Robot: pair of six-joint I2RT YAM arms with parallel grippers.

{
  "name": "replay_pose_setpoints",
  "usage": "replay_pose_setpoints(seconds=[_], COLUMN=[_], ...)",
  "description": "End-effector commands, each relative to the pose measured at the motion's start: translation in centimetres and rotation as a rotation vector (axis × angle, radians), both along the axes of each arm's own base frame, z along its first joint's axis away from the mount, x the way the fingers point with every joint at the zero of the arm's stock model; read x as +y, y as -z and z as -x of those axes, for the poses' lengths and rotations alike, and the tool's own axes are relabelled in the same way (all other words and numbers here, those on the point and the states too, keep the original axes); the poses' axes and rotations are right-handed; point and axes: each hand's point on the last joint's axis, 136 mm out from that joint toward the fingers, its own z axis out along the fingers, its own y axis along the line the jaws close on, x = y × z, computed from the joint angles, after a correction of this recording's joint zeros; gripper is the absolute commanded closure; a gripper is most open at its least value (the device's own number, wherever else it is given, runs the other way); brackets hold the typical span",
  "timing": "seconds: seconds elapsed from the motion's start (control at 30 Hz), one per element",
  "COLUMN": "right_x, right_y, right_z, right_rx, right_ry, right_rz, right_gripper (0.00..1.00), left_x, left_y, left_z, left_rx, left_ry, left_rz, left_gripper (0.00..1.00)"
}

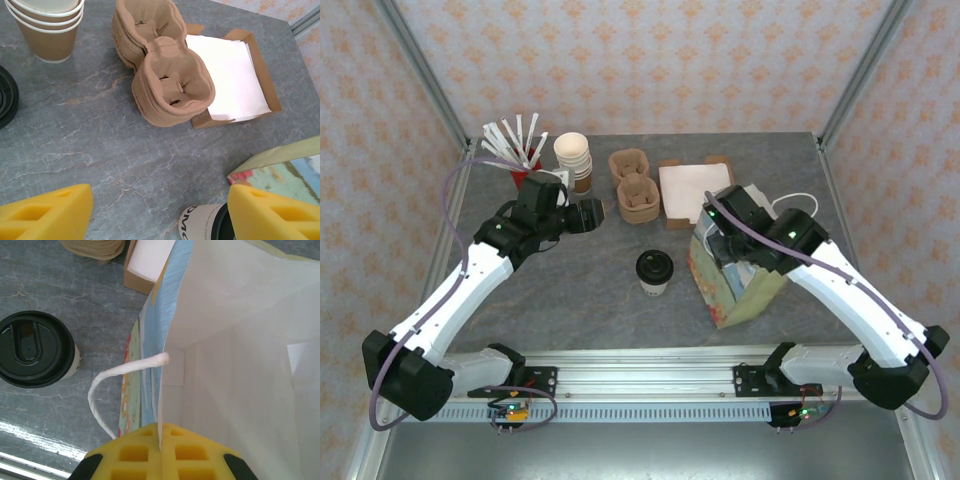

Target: Pack the takeout coffee

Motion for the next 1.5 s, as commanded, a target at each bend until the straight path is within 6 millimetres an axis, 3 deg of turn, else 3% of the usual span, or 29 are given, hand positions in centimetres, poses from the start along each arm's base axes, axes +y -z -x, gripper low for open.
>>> replay_pose_setpoints(seconds=[0.0, 0.1, 0.2, 0.37, 0.57, 0.73, 0.93, 1.17, 1.2, 1.47], right_x=[1.7, 1.8, 1.8, 3.4, 6.4, 8.1, 6.3, 3.1, 2.8, 1.5], right_y=[0.2, 0.4, -0.5, -5.4, -9.9, -11.3, -11.0, -10.8, -10.8, -9.9], right_z=[-1.0, -1.2, -1.4, -2.3, -5.3, -7.4, -8.4, -7.9, -7.9, -7.7], right_rx=[-0.025, -0.019, -0.038, -0.146, -0.291, -0.352, -0.383, -0.413, -0.416, -0.421], right_ry=[-0.043, -0.039, -0.027, -0.018, -0.021, -0.023, 0.041, 0.099, 0.103, 0.113], right_rz=[-0.006, 0.005, -0.008, -0.17, -0.303, -0.322, -0.302, -0.296, -0.291, -0.258], right_gripper=[1.0, 0.91, 0.71, 0.37, 0.33, 0.31, 0.29, 0.28, 0.28, 0.27], left_x=[-0.1, -0.1, -0.1, 0.1, -0.2, -1.3, -3.7, -6.0, -6.3, -7.5], left_y=[0.5, 0.5, 0.6, 0.6, 1.4, 2.1, 3.1, 4.8, 6.3, 8.8], left_z=[0.3, 0.3, 0.1, -0.3, -1.8, -3.9, -7.5, -12.3, -13.1, -16.6], left_rx=[0.013, 0.011, 0.011, 0.0, -0.002, 0.037, 0.088, 0.162, 0.192, 0.253], left_ry=[0.001, 0.001, 0.002, -0.011, -0.017, 0.008, 0.005, -0.045, -0.052, -0.117], left_rz=[-0.012, -0.015, -0.022, -0.035, -0.06, -0.119, -0.268, -0.295, -0.309, -0.345], left_gripper=[0.27, 0.27, 0.27, 0.27, 0.28, 0.33, 0.4, 0.44, 0.45, 0.48])
